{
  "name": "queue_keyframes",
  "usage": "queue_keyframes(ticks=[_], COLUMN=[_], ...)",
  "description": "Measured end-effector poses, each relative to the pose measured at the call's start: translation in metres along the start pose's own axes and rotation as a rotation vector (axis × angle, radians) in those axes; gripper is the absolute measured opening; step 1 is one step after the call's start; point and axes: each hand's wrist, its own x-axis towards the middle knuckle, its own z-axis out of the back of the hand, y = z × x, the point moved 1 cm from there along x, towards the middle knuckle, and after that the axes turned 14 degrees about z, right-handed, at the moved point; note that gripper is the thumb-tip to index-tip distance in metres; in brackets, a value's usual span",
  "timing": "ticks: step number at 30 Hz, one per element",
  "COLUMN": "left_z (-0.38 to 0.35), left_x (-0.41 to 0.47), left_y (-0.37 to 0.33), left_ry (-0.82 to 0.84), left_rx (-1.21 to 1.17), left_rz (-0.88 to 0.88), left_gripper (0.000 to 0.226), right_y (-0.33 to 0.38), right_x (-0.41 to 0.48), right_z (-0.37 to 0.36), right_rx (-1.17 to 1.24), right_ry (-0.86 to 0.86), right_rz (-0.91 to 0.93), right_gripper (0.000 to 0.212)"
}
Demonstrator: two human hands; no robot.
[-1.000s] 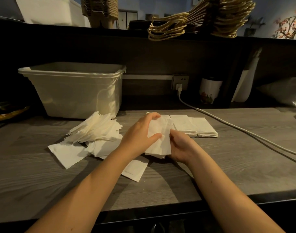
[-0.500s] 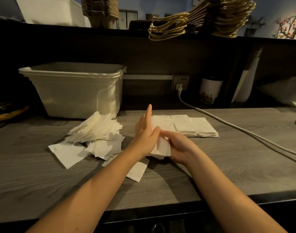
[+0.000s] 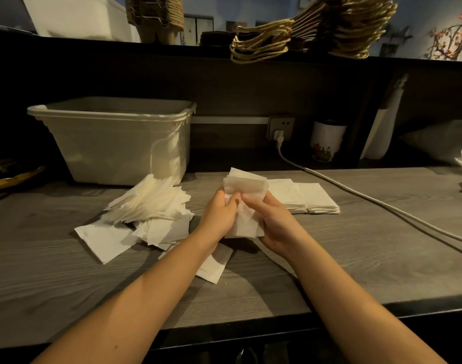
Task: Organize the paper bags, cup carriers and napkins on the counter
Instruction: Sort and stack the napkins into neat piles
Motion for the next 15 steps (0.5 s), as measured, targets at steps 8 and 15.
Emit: queue_keyframes(ticks=[8,15], left_z=[0.0048,0.0009], left_x=[0.0028,-0.0012], left_y=[0.0010,-0.0004], left_ry=[-0.078,-0.050], left_rx=[-0.311,-0.249], left_rz=[-0.042,-0.174], left_gripper=[0.009,0.029], right_y=[-0.0045,-0.0055], right_x=[-0.0002,-0.0005], right_z=[-0.0005,0.0033], right_rx=[-0.133,-0.446], right_ry=[0.097,0.051], right_rz=[-0.044,0.009], right_gripper=[0.031,0.015])
